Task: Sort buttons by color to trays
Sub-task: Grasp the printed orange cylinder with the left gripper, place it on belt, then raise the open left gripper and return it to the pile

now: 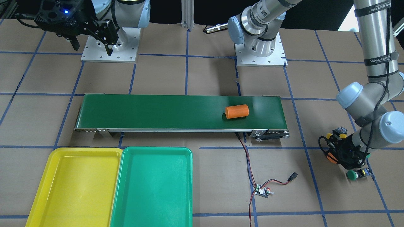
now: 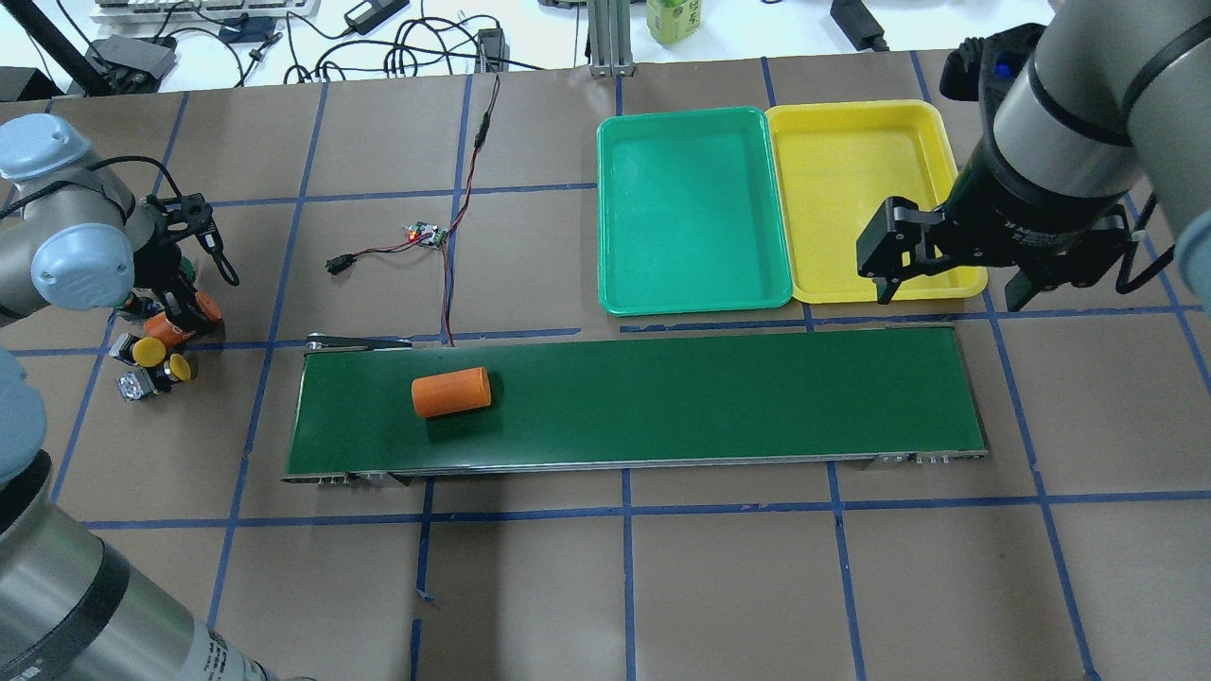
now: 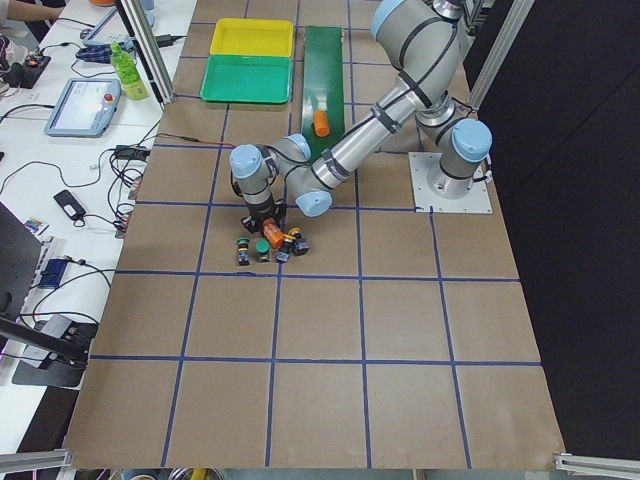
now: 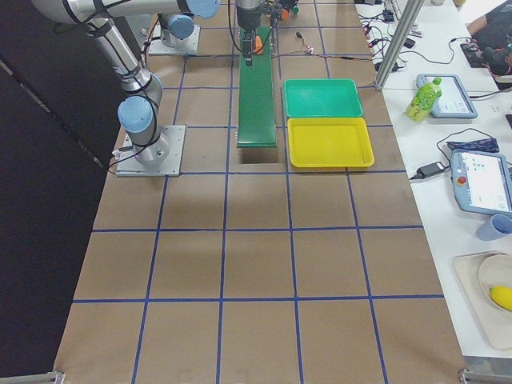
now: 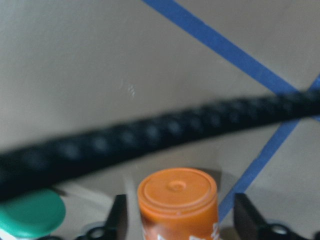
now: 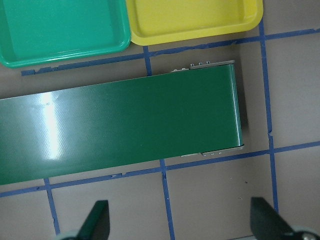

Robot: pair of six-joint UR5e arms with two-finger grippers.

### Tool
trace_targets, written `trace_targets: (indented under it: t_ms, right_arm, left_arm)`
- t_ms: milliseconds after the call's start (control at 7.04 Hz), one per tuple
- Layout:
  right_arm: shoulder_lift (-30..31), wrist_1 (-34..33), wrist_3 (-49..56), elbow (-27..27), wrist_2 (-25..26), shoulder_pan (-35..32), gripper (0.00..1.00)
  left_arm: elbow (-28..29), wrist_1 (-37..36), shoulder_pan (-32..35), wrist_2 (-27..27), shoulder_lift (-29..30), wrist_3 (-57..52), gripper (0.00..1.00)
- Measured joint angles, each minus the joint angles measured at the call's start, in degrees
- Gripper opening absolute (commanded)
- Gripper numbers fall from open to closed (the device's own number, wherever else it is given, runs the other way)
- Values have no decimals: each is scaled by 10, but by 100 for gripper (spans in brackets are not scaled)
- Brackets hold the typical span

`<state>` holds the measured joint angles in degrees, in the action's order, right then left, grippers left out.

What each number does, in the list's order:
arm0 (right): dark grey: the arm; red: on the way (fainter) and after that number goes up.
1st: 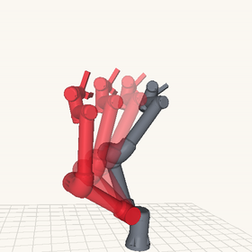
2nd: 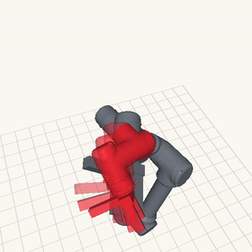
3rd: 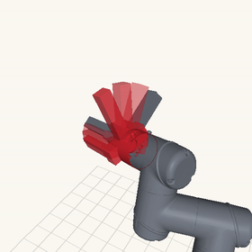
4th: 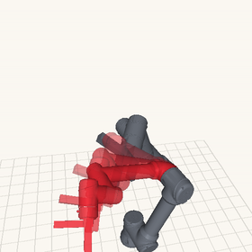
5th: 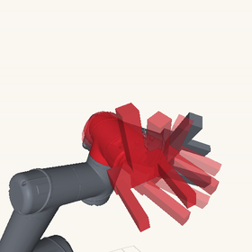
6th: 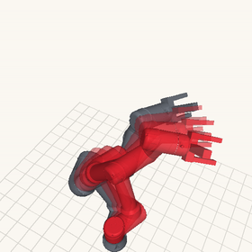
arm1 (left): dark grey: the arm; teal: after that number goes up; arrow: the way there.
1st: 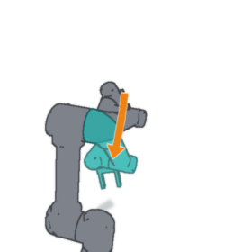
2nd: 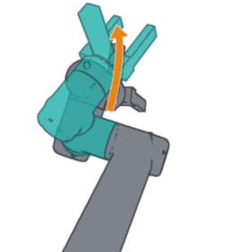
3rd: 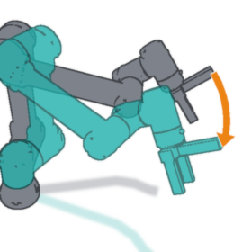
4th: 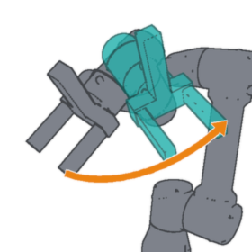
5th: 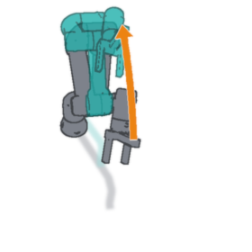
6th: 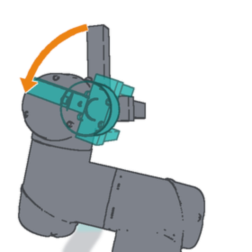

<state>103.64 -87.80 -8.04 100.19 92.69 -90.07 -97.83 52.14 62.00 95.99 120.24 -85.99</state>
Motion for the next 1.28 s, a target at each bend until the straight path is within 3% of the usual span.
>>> trace_targets:
  t_ms: [142, 426, 568, 852, 994, 1136, 1278]
  right_arm:
    - [11, -4, 0, 16, 0, 1, 100]
    - [20, -9, -5, 28, -4, 1, 100]
    - [21, -9, -4, 27, -6, 2, 100]
    - [23, -6, 0, 24, -8, 3, 100]
    - [25, -3, 2, 24, -7, 3, 100]
    - [26, 2, 3, 23, -6, 4, 100]
    - [26, 5, 3, 23, -6, 4, 100]
  left_arm:
    - [-7, 18, 15, -2, -31, 3, 0]
    - [-30, 132, 88, -9, -133, 7, 0]
    - [-59, 172, 132, -16, -189, 5, 0]
    - [-152, 181, 218, -29, -273, 4, 0]
    - [-197, 151, 250, -29, -285, 4, 19]
    - [-240, 91, 269, -28, -285, 1, 70]
    - [-269, 39, 276, -28, -283, -3, 100]
